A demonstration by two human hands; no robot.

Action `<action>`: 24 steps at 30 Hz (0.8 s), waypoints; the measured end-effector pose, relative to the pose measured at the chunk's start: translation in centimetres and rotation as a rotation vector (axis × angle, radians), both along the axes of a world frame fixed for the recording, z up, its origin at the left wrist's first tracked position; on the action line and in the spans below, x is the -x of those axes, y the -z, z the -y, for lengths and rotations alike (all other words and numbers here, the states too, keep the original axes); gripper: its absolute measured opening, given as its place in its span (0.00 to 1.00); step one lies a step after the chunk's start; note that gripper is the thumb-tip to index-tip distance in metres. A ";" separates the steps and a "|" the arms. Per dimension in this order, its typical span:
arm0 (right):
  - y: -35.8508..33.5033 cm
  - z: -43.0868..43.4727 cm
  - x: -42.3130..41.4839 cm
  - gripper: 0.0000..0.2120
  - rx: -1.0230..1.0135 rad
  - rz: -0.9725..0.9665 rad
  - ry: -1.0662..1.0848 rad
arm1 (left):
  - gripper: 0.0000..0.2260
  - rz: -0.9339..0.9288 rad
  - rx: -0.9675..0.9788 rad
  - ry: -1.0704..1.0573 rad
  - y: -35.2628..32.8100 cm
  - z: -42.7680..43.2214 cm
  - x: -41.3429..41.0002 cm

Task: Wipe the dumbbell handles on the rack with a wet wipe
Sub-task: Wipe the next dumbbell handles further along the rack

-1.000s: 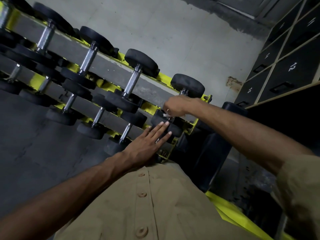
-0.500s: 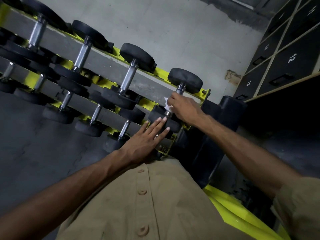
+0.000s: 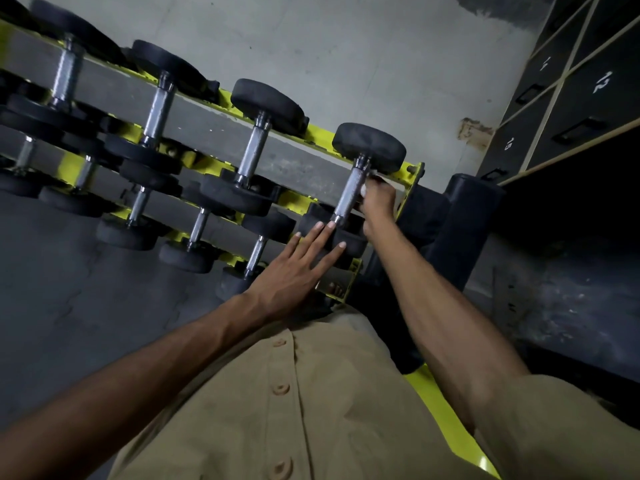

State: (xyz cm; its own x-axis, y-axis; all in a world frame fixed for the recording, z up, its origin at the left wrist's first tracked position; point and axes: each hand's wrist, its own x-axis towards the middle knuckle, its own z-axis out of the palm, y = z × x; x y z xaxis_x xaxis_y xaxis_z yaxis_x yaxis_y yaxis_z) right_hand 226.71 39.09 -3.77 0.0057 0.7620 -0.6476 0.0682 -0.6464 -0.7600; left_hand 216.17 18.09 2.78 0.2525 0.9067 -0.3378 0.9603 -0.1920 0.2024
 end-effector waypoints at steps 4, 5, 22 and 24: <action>-0.2 -1.9 0.4 0.20 0.372 -0.593 0.195 | 0.46 -0.013 0.023 0.001 0.2 0.0 -0.2; 0.1 -2.2 0.4 0.21 0.395 -0.642 0.221 | 0.46 -0.016 0.020 0.004 0.1 0.0 -0.3; -0.1 1.1 -1.9 0.05 -1.171 0.856 -0.544 | 0.44 -0.023 0.007 0.001 -0.4 -0.1 -0.4; 0.1 0.0 -1.9 0.08 -1.196 0.909 -0.680 | 0.44 -0.033 0.025 0.005 -0.7 -0.1 -0.4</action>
State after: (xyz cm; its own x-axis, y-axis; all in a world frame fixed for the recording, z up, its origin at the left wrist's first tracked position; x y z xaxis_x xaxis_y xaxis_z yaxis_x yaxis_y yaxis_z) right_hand 228.62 39.12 -3.83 -0.4918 0.8171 0.3009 0.7502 0.5730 -0.3300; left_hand 216.61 18.23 3.45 0.2455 0.8967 -0.3684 0.9656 -0.1925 0.1749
